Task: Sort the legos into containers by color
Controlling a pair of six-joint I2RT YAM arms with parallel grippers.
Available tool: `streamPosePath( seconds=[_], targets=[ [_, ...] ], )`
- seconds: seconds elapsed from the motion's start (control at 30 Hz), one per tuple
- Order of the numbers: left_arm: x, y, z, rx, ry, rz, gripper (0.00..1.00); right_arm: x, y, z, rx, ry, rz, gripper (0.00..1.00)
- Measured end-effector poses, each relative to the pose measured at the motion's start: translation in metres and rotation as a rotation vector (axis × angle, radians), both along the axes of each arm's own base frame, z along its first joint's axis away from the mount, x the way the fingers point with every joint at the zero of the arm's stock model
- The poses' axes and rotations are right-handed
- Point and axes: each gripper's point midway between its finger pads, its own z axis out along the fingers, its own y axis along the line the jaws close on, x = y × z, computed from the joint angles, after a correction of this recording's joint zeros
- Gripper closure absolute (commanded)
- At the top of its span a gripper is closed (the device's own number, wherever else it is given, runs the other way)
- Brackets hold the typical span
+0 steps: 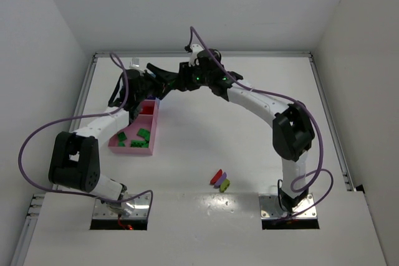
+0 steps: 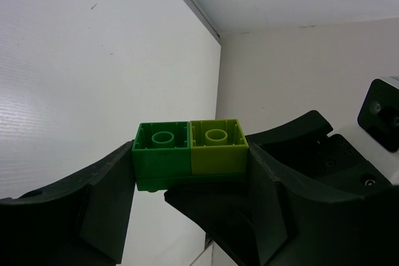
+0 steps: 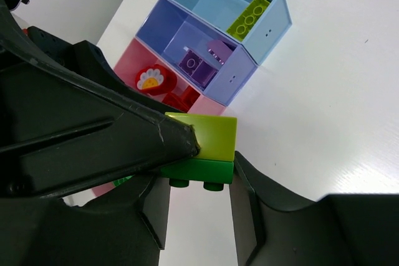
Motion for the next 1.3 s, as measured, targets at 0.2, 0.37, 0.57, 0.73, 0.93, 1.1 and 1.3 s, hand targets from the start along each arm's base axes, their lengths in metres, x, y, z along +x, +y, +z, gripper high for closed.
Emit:
streamPosePath(
  seconds=[0.2,0.37,0.57,0.73,0.93,1.1,1.3],
  targets=[
    [0.000,0.003,0.000,-0.004,0.000,0.000,1.00,0.000,0.001,-0.001,-0.008,-0.014,0.017,1.00],
    [0.006,0.010,0.003,-0.009,0.002,-0.022,1.00,0.001,0.004,0.001,0.002,-0.046,0.019,1.00],
    [0.008,0.007,0.009,-0.019,0.004,-0.069,1.00,-0.002,-0.003,0.008,0.007,-0.073,0.004,1.00],
    [0.018,0.026,0.015,-0.019,-0.011,-0.021,1.00,0.001,-0.021,0.025,0.018,-0.098,-0.032,1.00],
    [0.021,0.031,0.010,-0.007,-0.004,-0.008,1.00,-0.001,-0.040,0.040,0.031,-0.120,-0.060,1.00],
    [0.017,0.034,0.000,0.090,0.009,-0.040,1.00,-0.001,-0.065,0.028,0.012,-0.093,-0.092,1.00],
    [0.007,0.045,-0.004,0.285,0.001,-0.090,1.00,0.010,-0.112,0.018,-0.012,-0.071,-0.178,1.00]
  ],
)
